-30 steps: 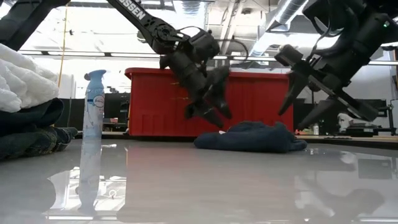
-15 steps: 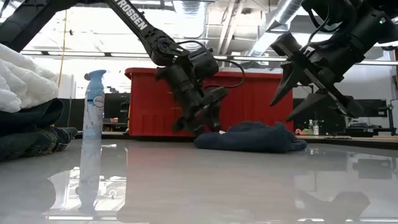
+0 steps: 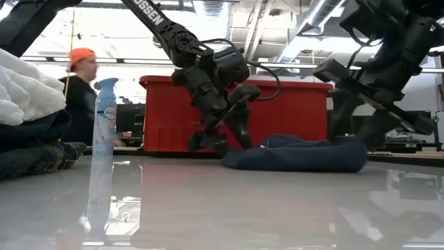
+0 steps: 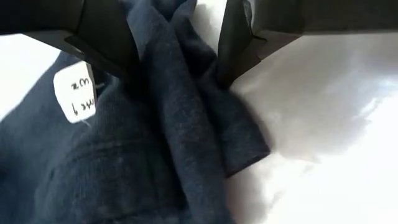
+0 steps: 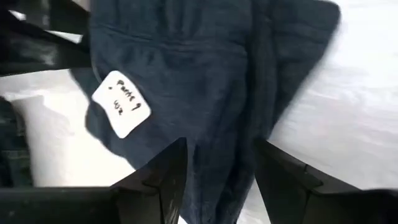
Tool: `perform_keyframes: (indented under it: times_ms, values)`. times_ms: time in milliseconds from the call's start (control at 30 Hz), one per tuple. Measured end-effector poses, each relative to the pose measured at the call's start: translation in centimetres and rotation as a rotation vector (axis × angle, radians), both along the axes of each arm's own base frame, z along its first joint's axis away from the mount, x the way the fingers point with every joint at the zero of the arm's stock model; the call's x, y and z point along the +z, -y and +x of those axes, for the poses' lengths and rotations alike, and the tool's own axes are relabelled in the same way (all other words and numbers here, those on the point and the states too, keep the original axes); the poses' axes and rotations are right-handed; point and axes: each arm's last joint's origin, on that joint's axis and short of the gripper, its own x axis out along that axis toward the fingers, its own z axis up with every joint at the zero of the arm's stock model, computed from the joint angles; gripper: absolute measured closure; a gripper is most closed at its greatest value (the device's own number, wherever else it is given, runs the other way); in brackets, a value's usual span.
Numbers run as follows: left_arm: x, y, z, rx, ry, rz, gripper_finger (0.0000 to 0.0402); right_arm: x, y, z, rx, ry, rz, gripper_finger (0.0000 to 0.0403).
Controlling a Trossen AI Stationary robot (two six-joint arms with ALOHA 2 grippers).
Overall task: Fold Laundry from Bin
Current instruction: Stack the gray shorts on top of the blue shorts
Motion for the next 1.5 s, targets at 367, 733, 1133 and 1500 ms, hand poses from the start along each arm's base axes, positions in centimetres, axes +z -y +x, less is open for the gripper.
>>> perform_keyframes:
  times_ms: [367,733,1133,1500]
  values:
    - [1.7,-0.9,-0.2,0.027,-0.003,-0.045,0.0203,-0.6,0.3,-0.9,0.026,-0.124,0.001,0.0200]
    - [2.2,-1.6,-0.1,0.007,0.036,-0.015,0.0203,-0.7,1.0,-0.7,0.095,-0.130,-0.057,0.0200]
    - [2.3,-1.5,0.0,0.025,0.032,0.009,0.0203,-0.8,2.4,-0.7,0.077,-0.166,-0.037,0.0200]
    - [2.3,-1.2,0.1,0.031,0.028,0.036,0.0203,-1.7,3.5,-0.4,0.060,-0.209,-0.060,0.0200]
